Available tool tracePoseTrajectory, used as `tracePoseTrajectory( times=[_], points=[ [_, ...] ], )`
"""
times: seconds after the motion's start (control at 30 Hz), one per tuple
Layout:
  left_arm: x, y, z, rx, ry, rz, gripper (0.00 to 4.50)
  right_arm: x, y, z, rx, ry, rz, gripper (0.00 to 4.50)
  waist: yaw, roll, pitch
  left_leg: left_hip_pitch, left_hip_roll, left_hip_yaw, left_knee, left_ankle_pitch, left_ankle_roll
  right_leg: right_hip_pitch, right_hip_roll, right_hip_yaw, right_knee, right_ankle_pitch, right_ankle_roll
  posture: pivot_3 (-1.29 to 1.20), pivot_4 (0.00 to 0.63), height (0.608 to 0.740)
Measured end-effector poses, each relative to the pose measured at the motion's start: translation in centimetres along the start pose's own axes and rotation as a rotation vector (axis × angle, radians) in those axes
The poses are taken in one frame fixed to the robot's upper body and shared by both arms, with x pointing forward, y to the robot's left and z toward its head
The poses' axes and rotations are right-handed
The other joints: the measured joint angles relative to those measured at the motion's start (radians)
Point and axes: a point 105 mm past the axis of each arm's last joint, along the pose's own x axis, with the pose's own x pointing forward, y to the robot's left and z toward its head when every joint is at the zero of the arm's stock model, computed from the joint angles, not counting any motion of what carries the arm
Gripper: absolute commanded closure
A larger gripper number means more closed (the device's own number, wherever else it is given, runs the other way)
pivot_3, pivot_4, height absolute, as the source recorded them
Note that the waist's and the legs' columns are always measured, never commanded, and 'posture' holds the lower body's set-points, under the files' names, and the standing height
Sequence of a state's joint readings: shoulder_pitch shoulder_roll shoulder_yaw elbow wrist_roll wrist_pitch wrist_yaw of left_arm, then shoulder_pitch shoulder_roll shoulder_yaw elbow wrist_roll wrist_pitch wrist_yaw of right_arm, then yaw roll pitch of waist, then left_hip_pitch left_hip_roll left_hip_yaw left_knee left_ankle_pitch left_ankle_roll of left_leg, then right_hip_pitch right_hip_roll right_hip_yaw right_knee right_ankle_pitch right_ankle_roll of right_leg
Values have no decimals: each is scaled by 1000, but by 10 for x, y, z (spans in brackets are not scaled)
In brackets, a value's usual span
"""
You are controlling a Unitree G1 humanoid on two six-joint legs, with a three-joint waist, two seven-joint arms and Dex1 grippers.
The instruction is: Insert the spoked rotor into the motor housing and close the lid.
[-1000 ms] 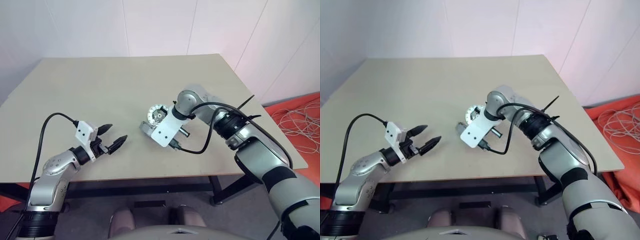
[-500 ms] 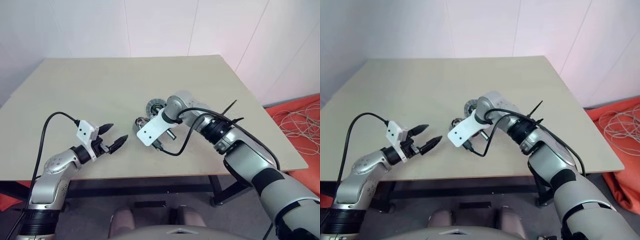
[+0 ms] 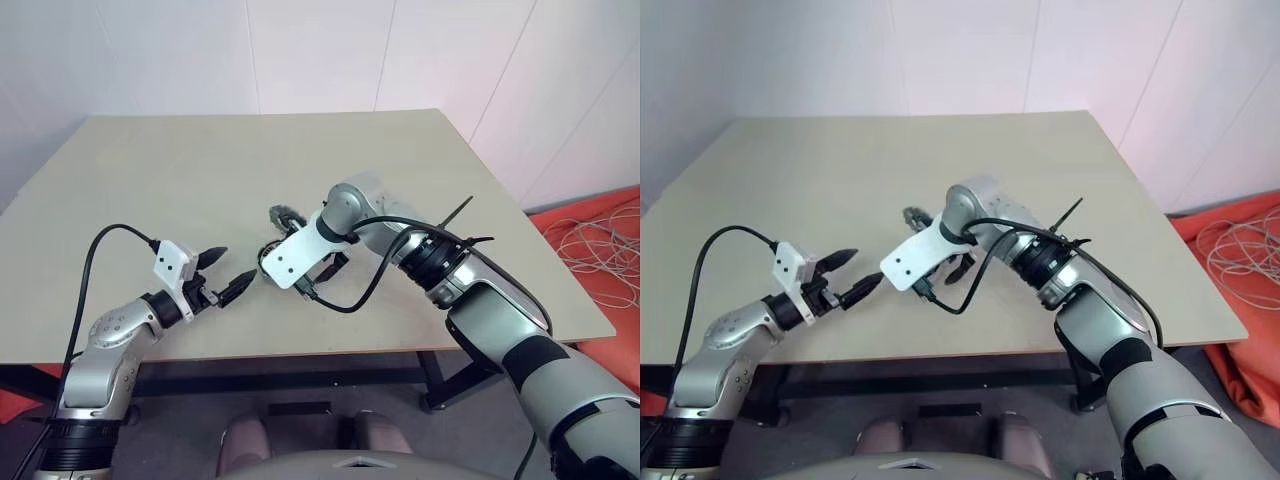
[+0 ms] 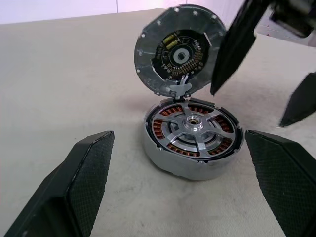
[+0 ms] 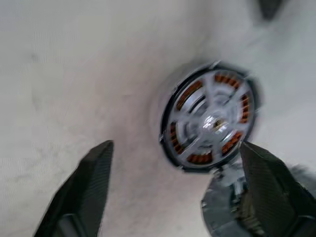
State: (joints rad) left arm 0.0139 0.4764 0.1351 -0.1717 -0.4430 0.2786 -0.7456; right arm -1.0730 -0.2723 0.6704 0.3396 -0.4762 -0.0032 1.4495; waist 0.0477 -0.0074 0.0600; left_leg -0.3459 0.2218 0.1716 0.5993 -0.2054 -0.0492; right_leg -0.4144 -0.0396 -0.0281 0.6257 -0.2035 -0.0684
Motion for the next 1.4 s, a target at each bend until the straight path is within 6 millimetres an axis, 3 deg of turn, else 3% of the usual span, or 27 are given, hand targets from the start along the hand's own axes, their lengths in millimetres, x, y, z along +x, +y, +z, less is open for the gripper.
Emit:
tracePoseTrajectory(
  times=[0.17, 0.3, 0.43, 0.57, 0.67, 0.73, 0.83, 0.9, 0.97, 1.17, 1.3, 1.4],
  points=[
    [1, -1, 0, -1, 1, -5, 0, -44, -4, 25, 149, -245, -52, 37, 10, 0, 0, 2, 0, 0, 0, 0, 0, 2, 0, 0, -1, 0, 0, 0, 0, 740],
    [-1, 0, -1, -2, 4, 2, 0, -80, -7, 15, 363, -448, -127, 37, 24, 0, 0, 8, 0, 0, 0, 0, 0, 9, 0, 0, -1, -2, 4, 0, 0, 740],
    [-12, 6, -7, -6, 27, 37, 0, -118, -29, -34, 660, -568, -414, 37, 23, 0, 0, 10, -2, 0, 0, 0, -1, 10, 0, 0, -1, -4, 7, 0, 0, 740],
    [-20, 8, -12, -11, 50, 52, 0, -134, -34, -103, 959, -556, -717, 949, 23, 0, 0, 11, -3, 0, 0, 0, -1, 10, 0, 0, -2, -4, 8, 0, 0, 740],
    [-24, 12, -10, -3, 52, 64, 0, -122, -21, -145, 1126, -483, -851, 2102, 23, 1, 1, 10, -3, 0, 0, 0, -1, 9, 0, 0, -2, -4, 7, 0, 0, 740],
    [-24, 13, -10, -1, 51, 65, 0, -102, -13, -156, 1189, -450, -862, 2808, 21, 1, 1, 9, -3, 1, -1, 0, 0, 8, 0, 0, -2, -2, 3, 0, 0, 740],
    [-24, 12, -10, -1, 51, 65, 0, -66, -3, -156, 1267, -455, -820, 3898, 18, 4, 2, 3, -2, 1, -2, 0, 0, 3, 1, 0, -1, 0, 0, 0, 0, 740],
    [-24, 12, -10, -2, 52, 66, 0, -43, -3, -146, 1288, -482, -774, 4493, 20, 4, 2, -3, -2, 1, -1, 0, 0, -4, 1, 0, 0, 0, -1, 0, 0, 740],
    [-25, 12, -11, -4, 53, 67, 0, -27, -5, -135, 1285, -504, -732, 4493, 23, 5, 3, -5, -2, 1, -1, 0, 0, -6, 0, -1, 0, 0, -1, 0, 0, 740],
    [-26, 11, -12, -6, 56, 74, 0, -4, -14, -102, 1212, -567, -636, 4493, 29, 5, 3, -4, -1, 1, -1, 0, 0, -4, 0, -1, -1, 0, 0, 0, 0, 740],
    [-26, 9, -10, 0, 50, 76, 0, 23, -3, -74, 1189, -614, -514, 4493, 29, 5, 3, -3, 0, 1, -1, 0, 0, -4, 0, -1, -1, 0, 0, 0, 0, 740],
    [-28, 8, -12, -5, 54, 78, 0, 26, -1, -67, 1185, -628, -484, 4493, 29, 5, 3, -3, -1, 1, -1, 0, 0, -4, 0, -1, -1, 0, 0, 0, 0, 740]
  ],
)
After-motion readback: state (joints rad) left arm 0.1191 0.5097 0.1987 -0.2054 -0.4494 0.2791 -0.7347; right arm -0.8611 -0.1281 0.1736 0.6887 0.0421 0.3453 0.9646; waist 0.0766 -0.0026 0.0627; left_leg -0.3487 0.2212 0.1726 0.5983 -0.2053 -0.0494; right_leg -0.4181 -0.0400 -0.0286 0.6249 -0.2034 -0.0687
